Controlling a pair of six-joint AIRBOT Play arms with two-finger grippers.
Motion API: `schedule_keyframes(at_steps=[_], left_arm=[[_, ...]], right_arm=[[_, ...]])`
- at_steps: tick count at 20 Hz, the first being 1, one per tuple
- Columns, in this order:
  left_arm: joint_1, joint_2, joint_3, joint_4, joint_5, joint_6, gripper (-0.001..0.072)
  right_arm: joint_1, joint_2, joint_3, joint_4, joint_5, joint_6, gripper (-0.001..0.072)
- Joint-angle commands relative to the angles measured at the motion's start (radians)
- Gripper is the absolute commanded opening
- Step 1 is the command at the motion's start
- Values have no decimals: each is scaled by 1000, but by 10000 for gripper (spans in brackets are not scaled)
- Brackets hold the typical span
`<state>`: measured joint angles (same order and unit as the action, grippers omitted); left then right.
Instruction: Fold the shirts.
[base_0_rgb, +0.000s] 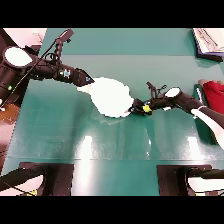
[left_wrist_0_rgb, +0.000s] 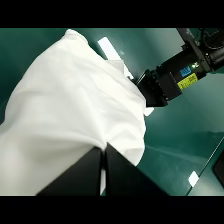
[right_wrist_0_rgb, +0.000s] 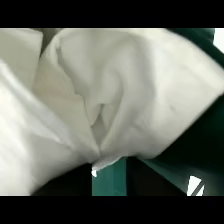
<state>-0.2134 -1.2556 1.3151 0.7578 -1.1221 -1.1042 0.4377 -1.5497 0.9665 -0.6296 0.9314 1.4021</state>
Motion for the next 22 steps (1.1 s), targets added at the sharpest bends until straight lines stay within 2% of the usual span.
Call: schedule_keyframes(at_steps=[1,5,9,14,17,20,22], left_arm=[[0,1,1,3,-21,-5,26],[28,35,53,62,-19,-124,25],[64,122,270,172,-20,-207,26],[64,228,527,174,-45,-221,25],[64,262,637,106,-130,-256,26],[64,274,669,-12,-217,-257,25],[64,273,649,36,-283,-257,25]], right_arm=[[29,-27,42,-1,-27,2,18],[-60,105,60,-2,9,-16,13],[-271,340,192,-3,141,-16,12],[-472,521,463,-3,264,-16,13],[-521,602,575,-7,309,-16,13],[-523,650,643,-95,357,1,12],[-523,672,647,-159,393,48,13]])
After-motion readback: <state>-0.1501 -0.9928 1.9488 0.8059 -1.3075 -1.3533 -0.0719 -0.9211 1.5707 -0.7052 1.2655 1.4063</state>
